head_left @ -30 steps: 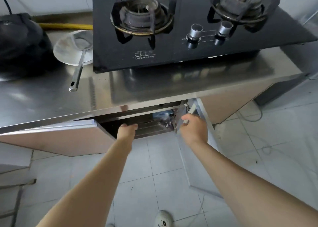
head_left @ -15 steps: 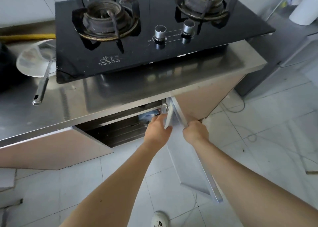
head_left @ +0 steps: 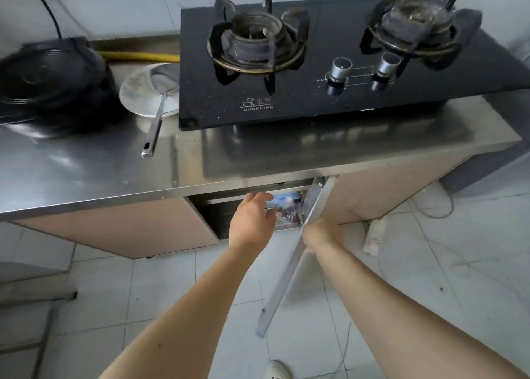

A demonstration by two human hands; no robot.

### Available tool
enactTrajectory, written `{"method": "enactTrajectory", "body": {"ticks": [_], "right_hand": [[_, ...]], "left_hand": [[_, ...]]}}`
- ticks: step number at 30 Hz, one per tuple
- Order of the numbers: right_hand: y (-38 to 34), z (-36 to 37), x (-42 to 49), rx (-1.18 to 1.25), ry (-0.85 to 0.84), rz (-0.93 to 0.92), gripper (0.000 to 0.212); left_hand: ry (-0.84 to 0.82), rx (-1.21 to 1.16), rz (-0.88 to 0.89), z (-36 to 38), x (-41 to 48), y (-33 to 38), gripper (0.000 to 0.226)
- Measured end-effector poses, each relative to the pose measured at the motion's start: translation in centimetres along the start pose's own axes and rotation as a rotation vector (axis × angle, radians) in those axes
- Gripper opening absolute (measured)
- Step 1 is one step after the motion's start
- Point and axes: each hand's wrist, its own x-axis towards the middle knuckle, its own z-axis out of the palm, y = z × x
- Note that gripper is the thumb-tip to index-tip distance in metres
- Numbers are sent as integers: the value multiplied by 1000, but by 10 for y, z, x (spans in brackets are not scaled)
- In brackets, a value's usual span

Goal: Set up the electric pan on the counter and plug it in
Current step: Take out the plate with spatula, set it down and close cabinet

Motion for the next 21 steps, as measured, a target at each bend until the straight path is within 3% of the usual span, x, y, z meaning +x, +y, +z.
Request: {"method": "enactTrajectory", "body": {"ticks": [5,10,12,17,21], "right_hand": [[-55,81,-18,315,-239,79,45],[-89,123,-29,478,-290,149,36],[-99,127,-30,485,-306,130,16],[-129,140,-24,538,-271,113,15],[-144,157,-13,676,-267,89,49]], "left_hand": [[222,59,-33,-51,-3,-42,25],[395,166,-40,-101,-9,-94,16],[384,179,-76,-112,-9,-113,13],[344,213,-122,-128,0,-146,13],[270,282,-72,-145,9,-162,14]]}}
